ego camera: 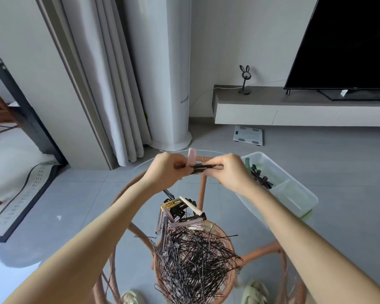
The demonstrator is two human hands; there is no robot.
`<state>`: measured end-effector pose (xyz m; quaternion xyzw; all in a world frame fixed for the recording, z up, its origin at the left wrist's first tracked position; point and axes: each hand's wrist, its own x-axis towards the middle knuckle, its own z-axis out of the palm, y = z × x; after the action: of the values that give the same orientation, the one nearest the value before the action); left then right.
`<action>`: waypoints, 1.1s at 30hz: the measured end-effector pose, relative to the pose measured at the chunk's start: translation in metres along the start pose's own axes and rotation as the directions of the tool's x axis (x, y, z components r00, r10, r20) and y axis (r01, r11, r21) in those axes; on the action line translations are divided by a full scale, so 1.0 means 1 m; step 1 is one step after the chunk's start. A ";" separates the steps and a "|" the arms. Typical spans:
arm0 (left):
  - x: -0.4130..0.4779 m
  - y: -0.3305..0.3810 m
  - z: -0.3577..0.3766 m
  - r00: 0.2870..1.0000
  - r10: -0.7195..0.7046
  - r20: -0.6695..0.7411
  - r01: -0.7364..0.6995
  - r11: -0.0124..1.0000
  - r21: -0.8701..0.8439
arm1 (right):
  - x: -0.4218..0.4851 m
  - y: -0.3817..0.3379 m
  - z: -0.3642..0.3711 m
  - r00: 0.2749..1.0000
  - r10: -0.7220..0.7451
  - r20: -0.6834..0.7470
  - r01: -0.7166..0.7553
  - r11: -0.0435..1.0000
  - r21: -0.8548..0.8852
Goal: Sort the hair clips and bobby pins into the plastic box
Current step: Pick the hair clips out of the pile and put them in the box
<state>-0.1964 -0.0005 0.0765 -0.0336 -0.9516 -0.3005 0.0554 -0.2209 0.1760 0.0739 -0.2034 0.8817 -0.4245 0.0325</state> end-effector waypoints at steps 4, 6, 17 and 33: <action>0.029 0.058 0.024 0.995 0.099 0.012 -0.097 0.993 -0.073 | -0.009 0.022 -0.060 0.991 0.083 -0.104 -0.090 0.994 -0.058; 0.044 0.086 0.044 0.991 0.118 0.068 -0.114 0.992 -0.060 | -0.011 0.043 -0.082 0.978 0.139 -0.154 -0.156 0.982 -0.105; 0.051 0.088 0.050 0.944 0.099 0.314 -0.073 0.993 -0.094 | -0.015 0.078 -0.076 0.965 0.040 -0.261 -0.189 0.792 -0.581; -0.065 -0.047 0.036 0.843 -0.518 0.144 0.480 0.846 0.234 | -0.003 0.020 0.095 0.925 0.271 0.265 -0.113 0.864 -0.490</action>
<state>-0.1393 -0.0205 0.0119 0.1912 -0.9519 -0.2080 -0.1188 -0.2032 0.1182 -0.0020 -0.1824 0.9559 -0.1554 0.1701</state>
